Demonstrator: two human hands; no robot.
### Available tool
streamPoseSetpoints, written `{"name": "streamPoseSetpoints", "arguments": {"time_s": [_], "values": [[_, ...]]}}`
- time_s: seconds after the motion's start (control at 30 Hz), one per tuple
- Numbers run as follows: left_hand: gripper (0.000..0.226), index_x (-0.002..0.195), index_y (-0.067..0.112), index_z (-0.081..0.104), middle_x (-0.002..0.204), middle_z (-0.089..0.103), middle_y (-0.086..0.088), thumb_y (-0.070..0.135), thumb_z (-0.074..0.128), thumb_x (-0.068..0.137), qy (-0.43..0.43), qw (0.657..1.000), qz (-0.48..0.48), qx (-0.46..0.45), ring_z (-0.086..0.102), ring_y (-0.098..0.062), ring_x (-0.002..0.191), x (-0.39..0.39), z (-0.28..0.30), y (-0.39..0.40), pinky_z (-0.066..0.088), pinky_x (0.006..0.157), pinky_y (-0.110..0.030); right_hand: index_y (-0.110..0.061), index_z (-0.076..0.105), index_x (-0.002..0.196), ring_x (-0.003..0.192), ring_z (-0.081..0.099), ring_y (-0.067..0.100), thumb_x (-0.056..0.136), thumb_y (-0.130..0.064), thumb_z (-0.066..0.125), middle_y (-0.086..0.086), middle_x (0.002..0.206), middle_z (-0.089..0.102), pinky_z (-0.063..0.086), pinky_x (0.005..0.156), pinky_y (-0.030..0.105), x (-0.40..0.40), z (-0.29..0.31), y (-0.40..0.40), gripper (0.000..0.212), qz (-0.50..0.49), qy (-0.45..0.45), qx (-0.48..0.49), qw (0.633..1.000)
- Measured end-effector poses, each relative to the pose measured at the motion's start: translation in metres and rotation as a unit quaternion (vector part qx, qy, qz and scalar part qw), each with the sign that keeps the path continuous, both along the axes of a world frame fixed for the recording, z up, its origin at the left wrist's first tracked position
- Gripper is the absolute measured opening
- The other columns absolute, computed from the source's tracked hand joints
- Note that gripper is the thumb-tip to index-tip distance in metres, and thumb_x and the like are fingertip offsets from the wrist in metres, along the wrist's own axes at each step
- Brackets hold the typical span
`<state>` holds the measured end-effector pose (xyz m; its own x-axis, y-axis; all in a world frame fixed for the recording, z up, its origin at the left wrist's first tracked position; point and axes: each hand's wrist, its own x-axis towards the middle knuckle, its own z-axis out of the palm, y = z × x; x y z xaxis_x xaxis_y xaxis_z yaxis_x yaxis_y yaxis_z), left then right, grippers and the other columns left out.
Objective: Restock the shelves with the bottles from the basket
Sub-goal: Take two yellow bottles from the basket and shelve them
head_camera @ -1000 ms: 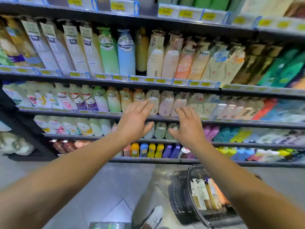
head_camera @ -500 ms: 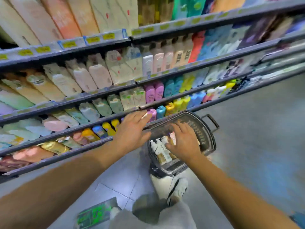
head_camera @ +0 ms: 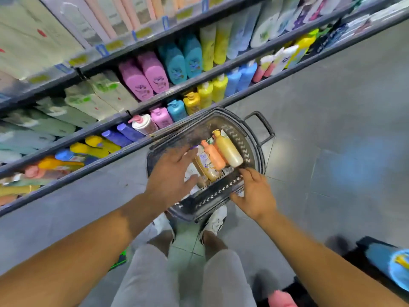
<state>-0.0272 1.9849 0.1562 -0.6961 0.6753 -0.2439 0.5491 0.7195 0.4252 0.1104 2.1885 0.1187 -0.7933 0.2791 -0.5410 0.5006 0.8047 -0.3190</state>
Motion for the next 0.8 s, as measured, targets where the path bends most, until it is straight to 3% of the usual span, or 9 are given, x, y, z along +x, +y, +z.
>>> {"name": "streamPoseSetpoints", "arguments": {"time_s": [0.2,0.47,0.63,0.73,0.8], "values": [[0.068,0.149,0.018,0.041,0.152,0.042,-0.01,0.038,0.066,0.089,-0.061,0.998,0.008,-0.021,0.039,-0.032,0.137,-0.033,-0.105,0.028,0.03,0.113,-0.045,-0.014,0.032,0.151,0.139,0.033,0.029,0.085,-0.036,0.07,0.007,0.151,0.035,0.032,0.114,0.034,-0.031,-0.092,0.018,0.079,-0.061,-0.041,-0.037,0.997],[0.069,0.151,0.017,0.037,0.155,0.037,-0.011,0.035,0.065,0.092,-0.137,0.989,-0.03,-0.041,0.034,-0.029,0.14,-0.076,-0.245,0.036,0.027,0.115,-0.04,-0.01,0.032,0.148,0.134,0.036,0.031,0.085,-0.034,0.071,0.009,0.148,0.036,0.033,0.112,0.039,-0.09,-0.233,0.029,0.078,-0.129,-0.071,-0.05,0.988],[0.069,0.153,0.021,0.033,0.158,0.034,-0.004,0.039,0.059,0.092,-0.155,0.986,-0.031,-0.062,0.031,-0.027,0.142,-0.096,-0.317,0.043,0.028,0.116,-0.039,-0.007,0.033,0.147,0.137,0.035,0.032,0.082,-0.036,0.071,0.012,0.15,0.035,0.029,0.115,0.041,-0.125,-0.312,0.045,0.081,-0.163,-0.052,-0.028,0.985],[0.067,0.152,0.023,0.033,0.157,0.034,-0.003,0.04,0.057,0.093,-0.174,0.983,-0.009,-0.064,0.031,-0.027,0.143,-0.1,-0.351,0.048,0.032,0.114,-0.041,-0.011,0.028,0.15,0.14,0.029,0.034,0.076,-0.047,0.066,0.012,0.156,0.026,0.025,0.117,0.046,-0.133,-0.348,0.051,0.091,-0.198,-0.047,-0.041,0.978],[0.067,0.153,0.024,0.033,0.157,0.033,-0.002,0.041,0.058,0.092,-0.187,0.98,0.001,-0.066,0.031,-0.025,0.143,-0.1,-0.368,0.05,0.033,0.114,-0.041,-0.014,0.024,0.152,0.135,0.031,0.037,0.076,-0.04,0.072,0.011,0.155,0.027,0.028,0.114,0.045,-0.132,-0.367,0.051,0.094,-0.216,-0.052,-0.021,0.975]]}}
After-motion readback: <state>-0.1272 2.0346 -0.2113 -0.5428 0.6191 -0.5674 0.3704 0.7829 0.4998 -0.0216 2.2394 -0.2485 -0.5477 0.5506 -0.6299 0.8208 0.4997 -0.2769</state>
